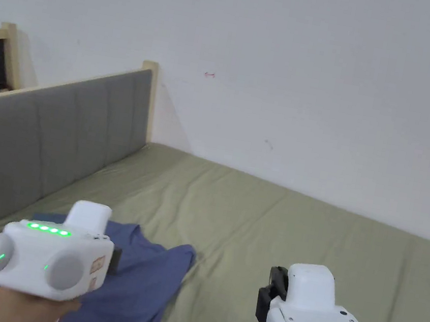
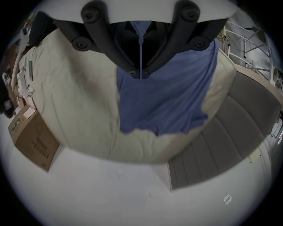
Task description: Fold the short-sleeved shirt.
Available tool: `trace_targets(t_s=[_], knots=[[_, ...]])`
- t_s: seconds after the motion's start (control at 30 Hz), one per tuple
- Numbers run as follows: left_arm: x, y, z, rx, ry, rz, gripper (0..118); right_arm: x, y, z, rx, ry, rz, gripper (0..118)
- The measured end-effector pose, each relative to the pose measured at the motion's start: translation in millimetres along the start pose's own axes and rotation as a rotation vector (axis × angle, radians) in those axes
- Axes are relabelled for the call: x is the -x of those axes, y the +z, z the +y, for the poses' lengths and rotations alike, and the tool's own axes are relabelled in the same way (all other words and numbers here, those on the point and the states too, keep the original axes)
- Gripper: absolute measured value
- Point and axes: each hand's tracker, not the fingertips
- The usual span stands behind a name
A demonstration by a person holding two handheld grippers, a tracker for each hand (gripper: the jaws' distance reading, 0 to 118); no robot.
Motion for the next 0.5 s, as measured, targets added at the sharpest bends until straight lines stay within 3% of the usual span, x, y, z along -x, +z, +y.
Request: trace_targets(t_s=[0.13,0.17,0.23,0.27,0.3,0.37,0.43,0.5], knots=[[12,-82,-11,0.199,-0.030,0.002,4,-1,-23,-20,0.068,0.003,0.015,4],[16,-102,-15,0.217,-0.024,-0.022,13,-2,-28,-26,0.084,0.003,0.015,4],[22,-130,-15,0.227,0.027,-0.060,106,-7,-38,-35,0.112,0.002,0.014,4],[22,-139,-16,0.208,0.023,-0.054,118,-8,-43,-40,0.127,0.007,0.013,4],[19,-143,-16,0.198,0.020,-0.041,111,-10,-47,-44,0.140,0.009,0.008,4],[18,-169,-13,0.220,-0.019,0.030,113,-15,-55,-54,0.172,0.011,0.003,4],[11,-179,-7,0.182,-0.032,0.010,113,-18,-62,-62,0.198,0.010,0.000,4],[8,-204,-6,0.225,-0.011,0.026,108,-21,-68,-69,0.224,0.009,-0.006,4]])
